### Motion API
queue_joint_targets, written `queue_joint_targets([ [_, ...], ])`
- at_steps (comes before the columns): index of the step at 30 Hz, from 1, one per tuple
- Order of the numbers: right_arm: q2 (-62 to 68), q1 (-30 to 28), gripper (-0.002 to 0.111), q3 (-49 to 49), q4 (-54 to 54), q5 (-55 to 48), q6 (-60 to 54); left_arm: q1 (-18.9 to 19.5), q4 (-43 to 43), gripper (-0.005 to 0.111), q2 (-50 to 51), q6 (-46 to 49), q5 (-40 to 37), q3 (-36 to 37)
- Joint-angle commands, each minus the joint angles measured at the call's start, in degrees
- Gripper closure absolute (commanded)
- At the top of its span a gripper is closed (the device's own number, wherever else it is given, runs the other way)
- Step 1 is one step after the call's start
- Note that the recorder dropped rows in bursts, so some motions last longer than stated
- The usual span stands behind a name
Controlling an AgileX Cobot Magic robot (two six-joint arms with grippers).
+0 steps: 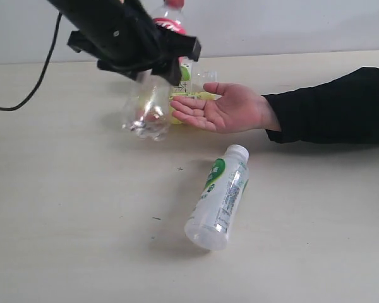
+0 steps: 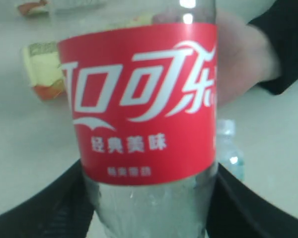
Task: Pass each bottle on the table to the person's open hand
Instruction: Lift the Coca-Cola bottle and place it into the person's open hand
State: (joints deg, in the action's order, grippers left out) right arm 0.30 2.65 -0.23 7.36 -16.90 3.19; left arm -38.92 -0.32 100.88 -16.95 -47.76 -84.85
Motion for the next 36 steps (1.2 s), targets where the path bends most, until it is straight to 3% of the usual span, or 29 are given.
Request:
queue_joint_targets([
  [1, -0.3, 0.0, 0.108, 0.2, -0.2, 0.5, -0.1, -0.6, -10.3, 0.107, 5.7, 2.9, 1.5, -6.9],
  [4, -0.3, 0.0, 0.108, 0.2, -0.2, 0.5, -0.1, -0.6, -18.6, 0.107, 10.0, 7.9, 2.8, -9.6],
  [12, -0.3, 0.0, 0.108, 0.2, -0.2, 0.5, -0.1, 0.1, -36.5, 0.107, 19.1, 8.1, 8.1, -14.0],
  [16, -0.3, 0.0, 0.108, 0.2, -0.2, 0.5, -0.1, 2.4, -43.8, 0.107, 21.0, 7.7, 10.5, -14.0],
  [36, -0.3, 0.0, 0.108, 0.2, -0.2, 0.5, -0.1, 3.8, -43.3, 0.107, 22.0, 7.7, 12.8, -10.3],
])
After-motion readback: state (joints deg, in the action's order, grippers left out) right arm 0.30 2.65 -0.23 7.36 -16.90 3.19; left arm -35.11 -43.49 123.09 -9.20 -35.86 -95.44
